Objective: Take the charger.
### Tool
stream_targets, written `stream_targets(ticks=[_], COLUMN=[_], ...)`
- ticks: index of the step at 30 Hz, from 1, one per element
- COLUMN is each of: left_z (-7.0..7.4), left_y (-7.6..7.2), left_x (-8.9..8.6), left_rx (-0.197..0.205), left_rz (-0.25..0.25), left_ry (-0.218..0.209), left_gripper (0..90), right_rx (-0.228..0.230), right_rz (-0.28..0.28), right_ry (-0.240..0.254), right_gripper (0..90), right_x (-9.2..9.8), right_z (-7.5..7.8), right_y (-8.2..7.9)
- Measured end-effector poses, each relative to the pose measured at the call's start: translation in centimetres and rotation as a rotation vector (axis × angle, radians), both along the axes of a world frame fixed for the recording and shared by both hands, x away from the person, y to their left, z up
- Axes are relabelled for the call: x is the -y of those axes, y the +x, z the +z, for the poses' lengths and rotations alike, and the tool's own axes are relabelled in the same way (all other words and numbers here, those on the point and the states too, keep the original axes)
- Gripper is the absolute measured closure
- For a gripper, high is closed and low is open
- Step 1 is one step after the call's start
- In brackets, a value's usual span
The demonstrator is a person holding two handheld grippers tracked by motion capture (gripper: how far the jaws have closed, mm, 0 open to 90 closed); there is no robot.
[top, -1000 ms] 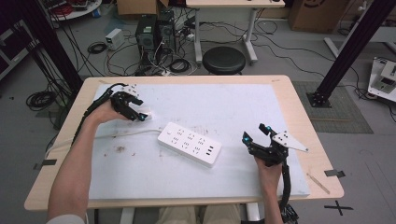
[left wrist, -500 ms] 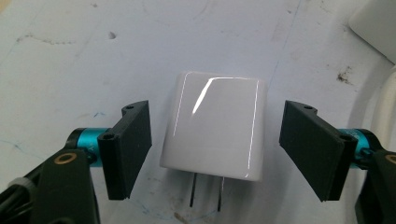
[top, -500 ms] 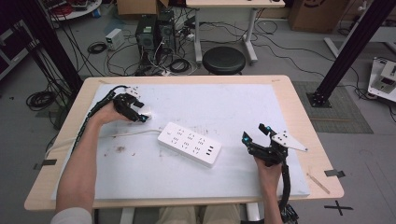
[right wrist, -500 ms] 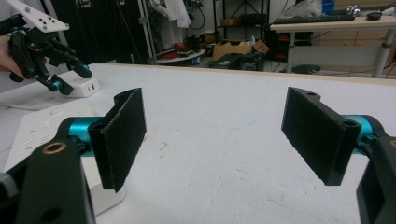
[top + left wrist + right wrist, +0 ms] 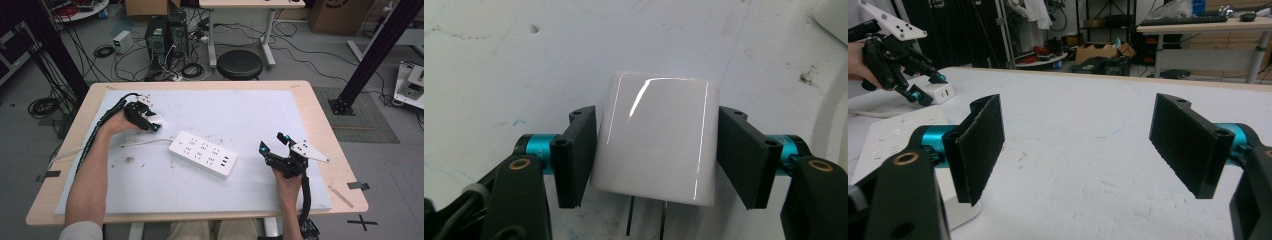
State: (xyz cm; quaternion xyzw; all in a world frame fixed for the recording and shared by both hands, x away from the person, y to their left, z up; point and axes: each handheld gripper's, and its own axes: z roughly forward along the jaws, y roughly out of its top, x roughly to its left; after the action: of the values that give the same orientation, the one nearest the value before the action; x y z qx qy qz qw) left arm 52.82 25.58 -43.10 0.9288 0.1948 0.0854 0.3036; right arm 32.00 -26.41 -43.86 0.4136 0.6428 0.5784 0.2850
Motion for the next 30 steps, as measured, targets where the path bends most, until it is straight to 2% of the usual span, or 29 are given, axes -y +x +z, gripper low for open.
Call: stream_targets(ticks=[9,14,18,23,30], left_z=[0.1,0.1,0.2,0.7,2.0], left_y=[-0.2,-0.3,-0.5,-0.8,-1.9], left_x=[0.0,-0.1,-0.2,-0.4,-0.3], left_rx=[0.007,0.012,0.012,0.024,0.035], left_rz=[-0.017,-0.013,0.002,0.017,0.054], left_ry=[0.000,-0.001,-0.016,-0.011,-0.056], left_gripper=[42.1,42.2,42.3,42.4,42.5], right_rx=[-0.001,-0.004,-0.004,-0.006,-0.004], right_rz=[0.000,0.000,-0.001,0.001,0.005], right_ry=[0.001,0.002,0.001,0.005,0.008], right_gripper=[22.3,22.3,22.3,22.3,22.4], right_x=[0.0,0.0,0.0,0.0,0.0], right_z=[0.0,0.0,0.0,0.0,0.0], right_y=[0.0,0.0,0.0,0.0,0.0])
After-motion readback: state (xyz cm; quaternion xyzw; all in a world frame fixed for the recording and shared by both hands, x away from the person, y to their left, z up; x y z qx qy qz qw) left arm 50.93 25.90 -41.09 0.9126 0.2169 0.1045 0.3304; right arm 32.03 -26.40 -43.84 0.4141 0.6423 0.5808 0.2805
